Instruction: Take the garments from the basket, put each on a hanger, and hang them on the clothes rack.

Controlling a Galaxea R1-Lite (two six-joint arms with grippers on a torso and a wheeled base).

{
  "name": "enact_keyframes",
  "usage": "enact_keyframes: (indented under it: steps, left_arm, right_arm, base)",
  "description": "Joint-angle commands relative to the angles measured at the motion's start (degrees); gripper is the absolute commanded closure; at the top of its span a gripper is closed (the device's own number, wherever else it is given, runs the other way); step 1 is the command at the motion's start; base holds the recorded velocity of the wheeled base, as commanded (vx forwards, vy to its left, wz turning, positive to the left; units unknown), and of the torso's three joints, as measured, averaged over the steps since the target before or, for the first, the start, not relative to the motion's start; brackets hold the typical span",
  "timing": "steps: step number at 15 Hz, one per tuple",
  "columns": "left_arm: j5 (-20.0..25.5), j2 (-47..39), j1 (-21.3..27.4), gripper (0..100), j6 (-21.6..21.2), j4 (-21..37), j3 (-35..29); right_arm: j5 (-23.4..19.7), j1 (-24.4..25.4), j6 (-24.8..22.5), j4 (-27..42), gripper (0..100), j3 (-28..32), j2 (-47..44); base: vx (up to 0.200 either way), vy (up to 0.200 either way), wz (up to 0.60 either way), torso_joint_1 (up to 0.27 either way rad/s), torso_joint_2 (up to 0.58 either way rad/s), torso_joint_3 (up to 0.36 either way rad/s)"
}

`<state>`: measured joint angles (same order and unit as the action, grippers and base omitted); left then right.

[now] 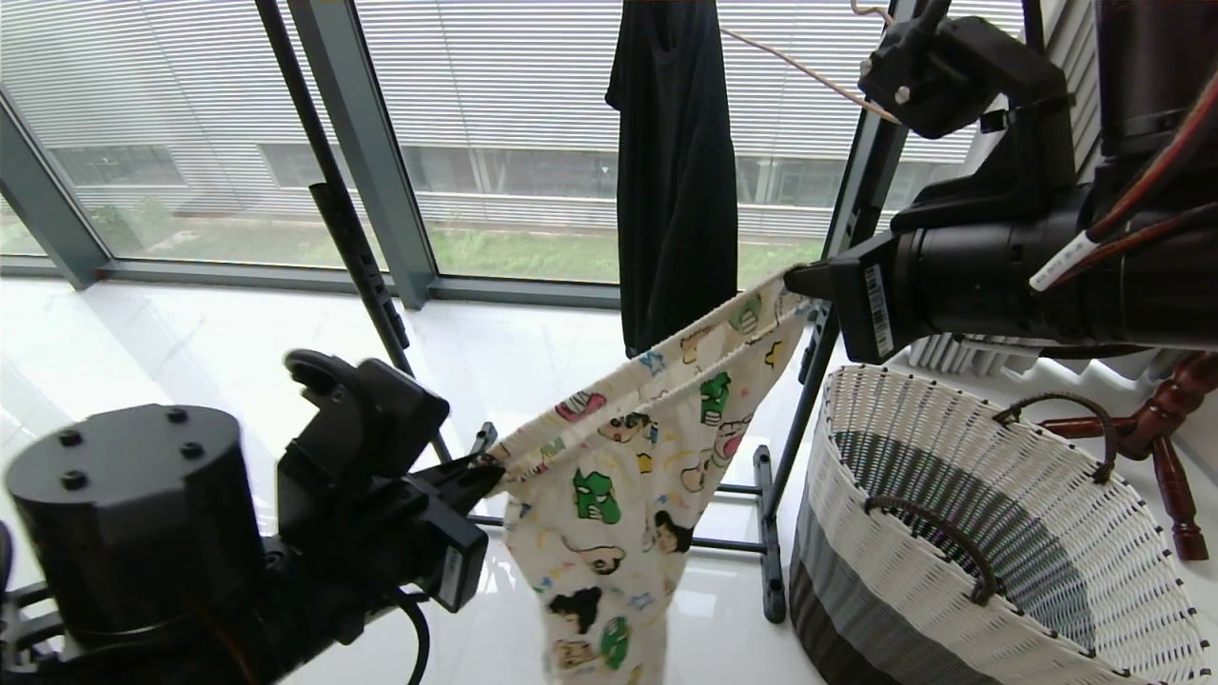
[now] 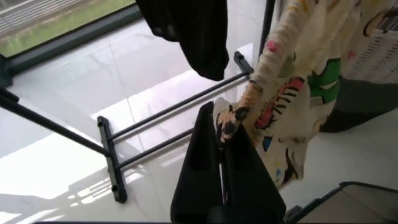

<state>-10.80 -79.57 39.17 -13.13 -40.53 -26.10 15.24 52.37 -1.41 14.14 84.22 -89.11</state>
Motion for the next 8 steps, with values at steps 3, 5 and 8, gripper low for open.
enact_keyframes:
  steps: [3,5,8]
  left_arm:
    - [0.08,5.12,-2.25,100,-2.78,2.13,-7.03]
    - [0.25,5.56,-1.81,100,-3.13,7.31,-9.85]
    - [0.34,3.02,0.82,100,-3.31,10.04,-16.18]
  right_arm:
    - [-0.03,-3.86,-0.34,0.01,100,-9.25,7.02]
    - [-0.12,-4.73,-0.34,0.01,100,-12.51,10.36]
    - [-0.74,-4.56,-0.96,0.45,100,-20.59,18.1]
  base:
    - [0.0,0.0,0.0,0.0,0.0,0.0]
    - [0.0,0.0,0.0,0.0,0.0,0.0]
    - [0.0,0.0,0.0,0.0,0.0,0.0]
